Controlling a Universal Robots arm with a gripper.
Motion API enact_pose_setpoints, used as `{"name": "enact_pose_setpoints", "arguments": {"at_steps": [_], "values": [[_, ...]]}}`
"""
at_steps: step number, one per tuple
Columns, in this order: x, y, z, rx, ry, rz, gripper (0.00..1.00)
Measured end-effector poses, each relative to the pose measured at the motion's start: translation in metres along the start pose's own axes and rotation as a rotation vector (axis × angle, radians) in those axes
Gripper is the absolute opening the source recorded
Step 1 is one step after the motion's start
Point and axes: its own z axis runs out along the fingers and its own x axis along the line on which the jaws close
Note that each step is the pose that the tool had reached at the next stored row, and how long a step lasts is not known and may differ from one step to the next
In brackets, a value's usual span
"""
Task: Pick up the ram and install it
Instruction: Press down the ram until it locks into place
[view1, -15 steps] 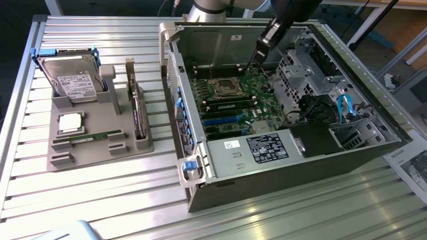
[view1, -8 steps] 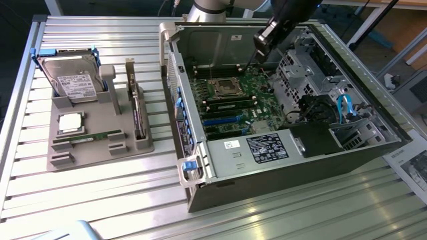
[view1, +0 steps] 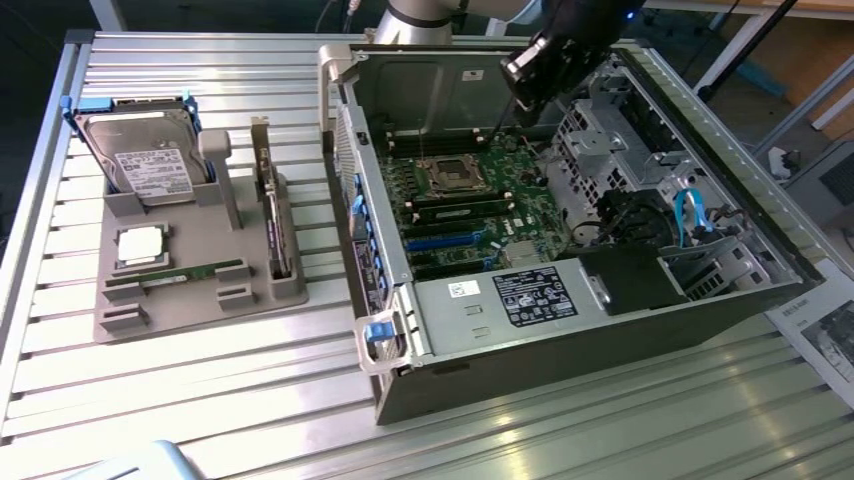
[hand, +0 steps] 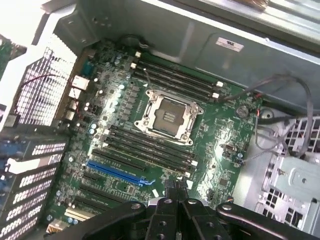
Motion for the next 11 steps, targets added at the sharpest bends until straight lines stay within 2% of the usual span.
{"name": "enact_pose_setpoints", "arguments": {"at_steps": [4, 7, 11], "values": [[0.0, -0.0001, 0.0014, 0.0027, -0.01, 0.098, 0.1], [0.0001, -0.0003, 0.0032, 0.0059, -0.0206, 0.203, 0.1], [0.0001, -0.0004, 0.0045, 0.0079, -0.0274, 0.272, 0.1]]}}
